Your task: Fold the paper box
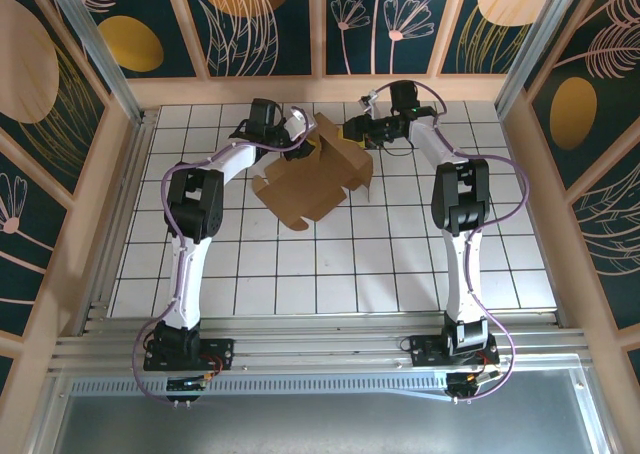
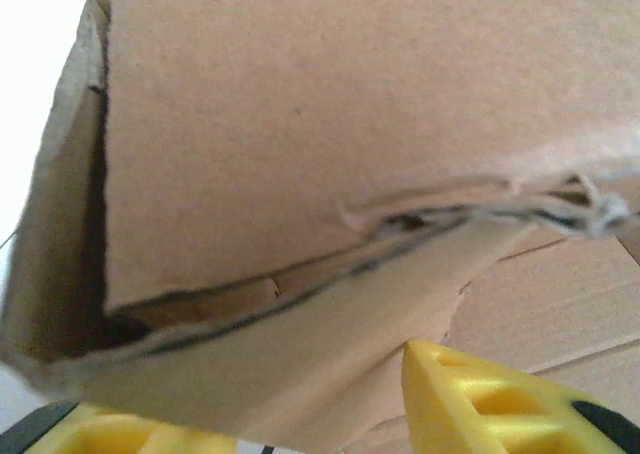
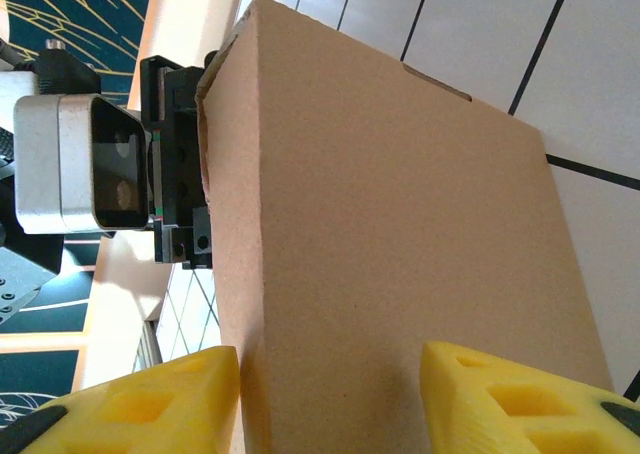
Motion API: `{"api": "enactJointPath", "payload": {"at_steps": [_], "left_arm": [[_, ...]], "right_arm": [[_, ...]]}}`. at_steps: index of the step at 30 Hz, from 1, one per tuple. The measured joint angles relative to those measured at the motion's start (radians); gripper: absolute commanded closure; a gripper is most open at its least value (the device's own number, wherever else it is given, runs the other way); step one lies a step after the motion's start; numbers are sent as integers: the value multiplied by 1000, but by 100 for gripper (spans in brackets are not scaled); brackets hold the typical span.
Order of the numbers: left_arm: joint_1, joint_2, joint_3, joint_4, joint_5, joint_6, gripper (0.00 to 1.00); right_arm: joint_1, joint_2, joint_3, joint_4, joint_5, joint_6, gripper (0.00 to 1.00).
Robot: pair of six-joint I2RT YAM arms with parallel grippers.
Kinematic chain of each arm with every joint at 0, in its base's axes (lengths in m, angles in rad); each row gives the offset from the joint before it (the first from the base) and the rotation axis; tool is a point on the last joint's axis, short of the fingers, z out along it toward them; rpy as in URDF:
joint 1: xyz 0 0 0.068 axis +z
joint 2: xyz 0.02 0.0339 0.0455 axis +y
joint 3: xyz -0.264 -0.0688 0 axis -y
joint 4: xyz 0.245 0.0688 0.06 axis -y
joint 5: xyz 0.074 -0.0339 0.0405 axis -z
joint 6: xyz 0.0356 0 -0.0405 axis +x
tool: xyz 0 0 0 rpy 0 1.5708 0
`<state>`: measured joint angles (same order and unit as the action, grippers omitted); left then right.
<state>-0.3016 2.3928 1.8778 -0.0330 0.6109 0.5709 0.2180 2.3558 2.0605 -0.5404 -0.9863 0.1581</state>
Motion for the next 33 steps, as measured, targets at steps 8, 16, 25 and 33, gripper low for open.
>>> {"api": "enactJointPath", "payload": {"at_steps": [8,16,25,33], "left_arm": [[0,5,3,23,-23,-13,76],[0,24,17,55,-37,-49,87],[-12,79,73,81,-38,-134,55],[-21,121,132,77,-39,-146,70]], "right_arm": [[0,0,0,4,-26,11,37],[0,0,-8,63,-70,43,32],[0,0,-8,89,-71,79,41],[0,0,-8,89,-71,80,42]]}}
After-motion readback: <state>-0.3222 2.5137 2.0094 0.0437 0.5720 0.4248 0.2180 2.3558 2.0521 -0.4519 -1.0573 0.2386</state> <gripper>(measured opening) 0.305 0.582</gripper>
